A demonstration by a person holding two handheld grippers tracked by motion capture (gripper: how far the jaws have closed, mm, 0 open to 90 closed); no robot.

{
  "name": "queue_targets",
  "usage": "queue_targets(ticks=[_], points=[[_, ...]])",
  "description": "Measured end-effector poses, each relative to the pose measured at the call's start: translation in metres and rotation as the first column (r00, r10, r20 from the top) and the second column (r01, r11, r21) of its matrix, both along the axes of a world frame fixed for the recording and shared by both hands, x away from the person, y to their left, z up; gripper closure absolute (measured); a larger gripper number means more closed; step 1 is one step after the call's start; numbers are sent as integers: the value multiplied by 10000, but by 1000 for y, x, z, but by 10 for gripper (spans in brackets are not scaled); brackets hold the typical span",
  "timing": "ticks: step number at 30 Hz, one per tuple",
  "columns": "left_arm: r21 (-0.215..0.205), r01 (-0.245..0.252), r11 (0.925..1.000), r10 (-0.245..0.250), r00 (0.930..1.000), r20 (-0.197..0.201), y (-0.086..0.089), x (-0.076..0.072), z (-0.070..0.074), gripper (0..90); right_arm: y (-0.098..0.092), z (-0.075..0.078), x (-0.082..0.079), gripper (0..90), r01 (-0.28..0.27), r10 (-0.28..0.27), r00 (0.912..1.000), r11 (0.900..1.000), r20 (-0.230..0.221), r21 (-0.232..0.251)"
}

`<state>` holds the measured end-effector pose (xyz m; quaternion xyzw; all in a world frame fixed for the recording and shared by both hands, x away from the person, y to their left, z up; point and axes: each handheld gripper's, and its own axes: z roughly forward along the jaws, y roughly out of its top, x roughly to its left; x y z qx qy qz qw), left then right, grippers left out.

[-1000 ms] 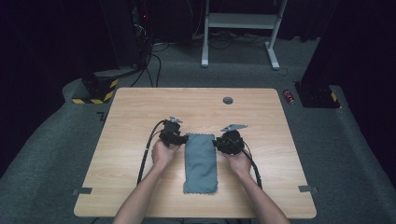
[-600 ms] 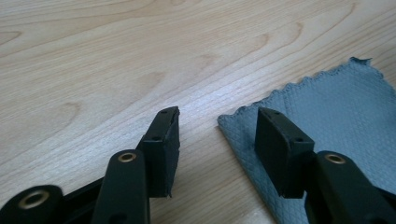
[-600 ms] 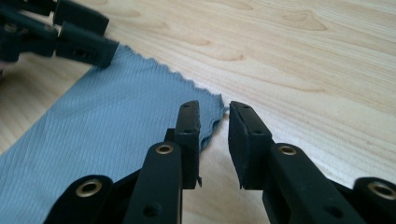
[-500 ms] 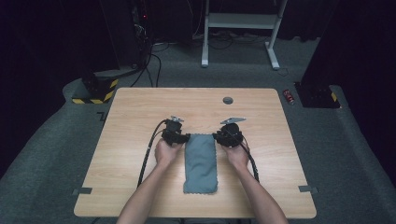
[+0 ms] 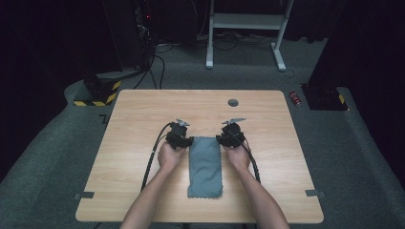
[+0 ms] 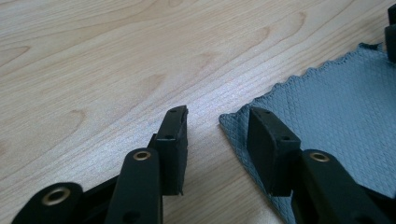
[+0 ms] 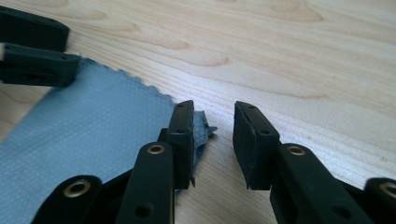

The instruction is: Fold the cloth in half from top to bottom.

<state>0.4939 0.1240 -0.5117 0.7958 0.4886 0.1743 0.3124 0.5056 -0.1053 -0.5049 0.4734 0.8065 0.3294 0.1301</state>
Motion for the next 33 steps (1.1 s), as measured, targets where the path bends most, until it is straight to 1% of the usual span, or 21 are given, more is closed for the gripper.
queue_targets(ticks=[1,3,5,7,9,11,12,14,18,19,22,24,27,30,32,33], points=[[-1,17,10000,-17,10000,-3,0,0,0,590,0,-1,0,683,50,-50,10000,10000,-29,36],[63,94,9999,-94,10000,7,0,0,0,609,2,-2,0,684,103,-104,9999,9999,65,59],[90,144,9999,-144,9999,24,-1,0,0,630,5,-3,1,684,85,-85,9998,10000,179,-32],[74,143,9999,-143,9999,-1,-1,0,1,639,7,-5,2,684,128,-126,9999,9997,111,-204],[43,188,9998,-188,9998,13,-1,-1,0,650,8,-7,2,689,94,-88,9997,9995,218,-300],[-10,254,9997,-254,9997,-5,-2,-1,0,672,11,-7,1,721,-79,100,9993,9983,372,-570],[4,281,9996,-281,9996,9,-2,-1,0,694,13,-7,0,745,-166,192,9991,9975,377,-684],[-45,352,9994,-352,9994,-37,-4,-2,1,737,14,-7,-1,790,-319,351,9985,9966,411,-760],[-224,523,9984,-526,9986,-108,-3,-1,0,802,14,-7,0,857,-498,517,9982,9970,306,-596],[-293,530,9982,-534,9985,-142,-3,-1,0,812,14,-7,-1,863,-484,497,9985,9974,234,-535],[-549,640,9964,-659,9972,-347,-1,2,1,852,14,-7,0,871,-526,538,9983,9975,233,-479],[-501,708,9962,-733,9961,-485,-2,3,2,878,14,-7,0,874,-547,558,9982,9974,228,-470],[-306,830,9961,-846,9948,-576,-4,5,3,885,13,-7,1,877,-609,621,9977,9971,257,-456],[-291,1025,9943,-1041,9927,-606,-2,6,4,890,12,-7,1,879,-580,588,9981,9977,206,-357],[-488,1045,9933,-1077,9919,-677,0,6,5,892,11,-5,0,879,-560,564,9983,9981,160,-251],[-604,1064,9925,-1103,9917,-662,2,6,7,892,9,-3,0,879,-617,621,9978,9979,217,-203]])
